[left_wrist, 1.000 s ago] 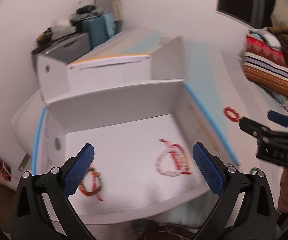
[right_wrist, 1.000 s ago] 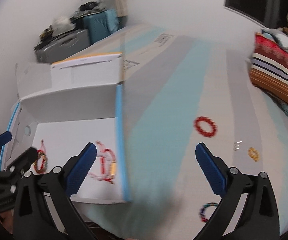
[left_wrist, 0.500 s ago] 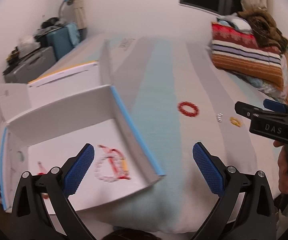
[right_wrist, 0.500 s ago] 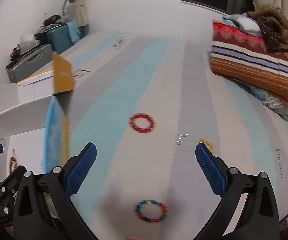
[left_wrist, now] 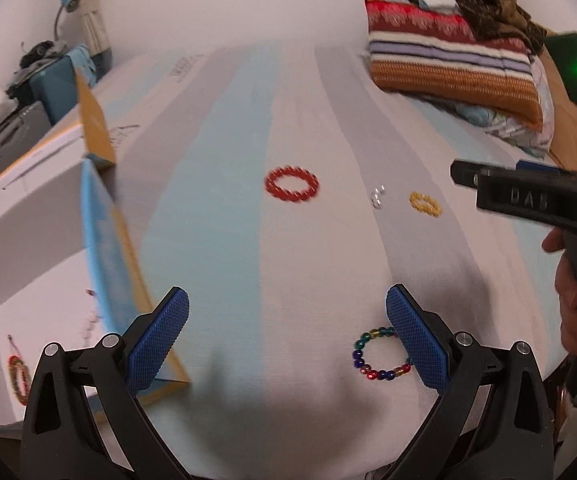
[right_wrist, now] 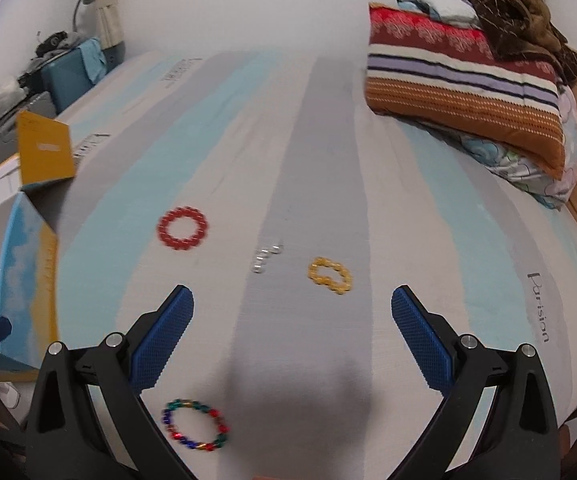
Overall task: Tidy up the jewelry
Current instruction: 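Withdraw both tools from the box toward the bracelets on the bed, then grasp the multicolour glass bead bracelet with the left tool while the right grasps the yellow one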
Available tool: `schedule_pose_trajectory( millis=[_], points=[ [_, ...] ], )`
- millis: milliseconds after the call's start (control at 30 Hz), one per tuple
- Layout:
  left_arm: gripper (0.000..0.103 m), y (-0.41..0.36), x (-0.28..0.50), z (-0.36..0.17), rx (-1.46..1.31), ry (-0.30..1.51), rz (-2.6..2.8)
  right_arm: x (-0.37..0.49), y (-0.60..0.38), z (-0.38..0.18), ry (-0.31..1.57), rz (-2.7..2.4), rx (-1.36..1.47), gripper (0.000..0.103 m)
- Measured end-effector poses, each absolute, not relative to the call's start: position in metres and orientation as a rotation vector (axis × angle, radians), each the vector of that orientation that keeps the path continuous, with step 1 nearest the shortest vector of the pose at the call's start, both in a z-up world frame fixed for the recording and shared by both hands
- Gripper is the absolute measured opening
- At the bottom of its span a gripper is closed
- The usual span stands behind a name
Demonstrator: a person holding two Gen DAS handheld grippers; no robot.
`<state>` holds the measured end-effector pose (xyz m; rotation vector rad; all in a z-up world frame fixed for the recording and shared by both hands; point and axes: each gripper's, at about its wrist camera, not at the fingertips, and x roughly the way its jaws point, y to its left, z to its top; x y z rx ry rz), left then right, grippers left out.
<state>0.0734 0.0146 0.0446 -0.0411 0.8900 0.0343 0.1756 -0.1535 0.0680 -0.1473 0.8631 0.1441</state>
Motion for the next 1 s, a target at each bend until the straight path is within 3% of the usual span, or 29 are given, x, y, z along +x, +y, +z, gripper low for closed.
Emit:
schedule_pose_trajectory(
  millis=[667, 1000],
  points=[
    [0.097, -0.026, 0.1, -0.059, -0.014, 0.956, -0.038, 0.249, -0.214, -0.038, 0.965, 0.09, 0.014, 0.095],
    [0.094, -0.032, 0.098, -0.07, 0.013, 0.937, -0.043, 0.279, -0.217, -0.061, 1.006, 0.047, 0.001, 0.076]
  ],
)
